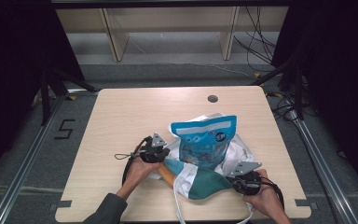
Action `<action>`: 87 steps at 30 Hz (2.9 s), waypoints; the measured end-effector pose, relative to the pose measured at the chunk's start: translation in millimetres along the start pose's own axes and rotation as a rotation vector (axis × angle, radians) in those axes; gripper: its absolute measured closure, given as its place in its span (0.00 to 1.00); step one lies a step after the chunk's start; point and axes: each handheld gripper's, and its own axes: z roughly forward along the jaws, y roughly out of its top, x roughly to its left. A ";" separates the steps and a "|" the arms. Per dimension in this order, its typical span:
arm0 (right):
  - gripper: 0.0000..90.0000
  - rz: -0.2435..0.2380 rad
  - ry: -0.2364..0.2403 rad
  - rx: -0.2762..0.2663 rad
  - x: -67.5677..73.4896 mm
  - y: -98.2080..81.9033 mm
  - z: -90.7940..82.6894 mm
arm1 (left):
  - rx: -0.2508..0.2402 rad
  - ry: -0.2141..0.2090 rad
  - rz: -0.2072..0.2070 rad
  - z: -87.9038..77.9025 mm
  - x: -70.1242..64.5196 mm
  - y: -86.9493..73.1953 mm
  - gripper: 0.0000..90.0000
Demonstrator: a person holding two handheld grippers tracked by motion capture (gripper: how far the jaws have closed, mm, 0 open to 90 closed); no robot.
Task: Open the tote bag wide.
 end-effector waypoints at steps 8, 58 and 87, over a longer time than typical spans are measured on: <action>0.92 -0.032 -0.054 -0.156 -4.9 14.4 -29.5 | -0.101 -0.165 -0.006 -32.6 -40.0 1.5 0.89; 1.00 0.009 -0.096 -0.088 -33.6 68.7 59.7 | 0.029 0.080 0.019 35.3 28.5 3.8 0.94; 0.97 0.203 -0.269 -0.133 -150.8 62.3 37.3 | -0.074 0.109 -0.174 35.8 88.5 24.8 0.93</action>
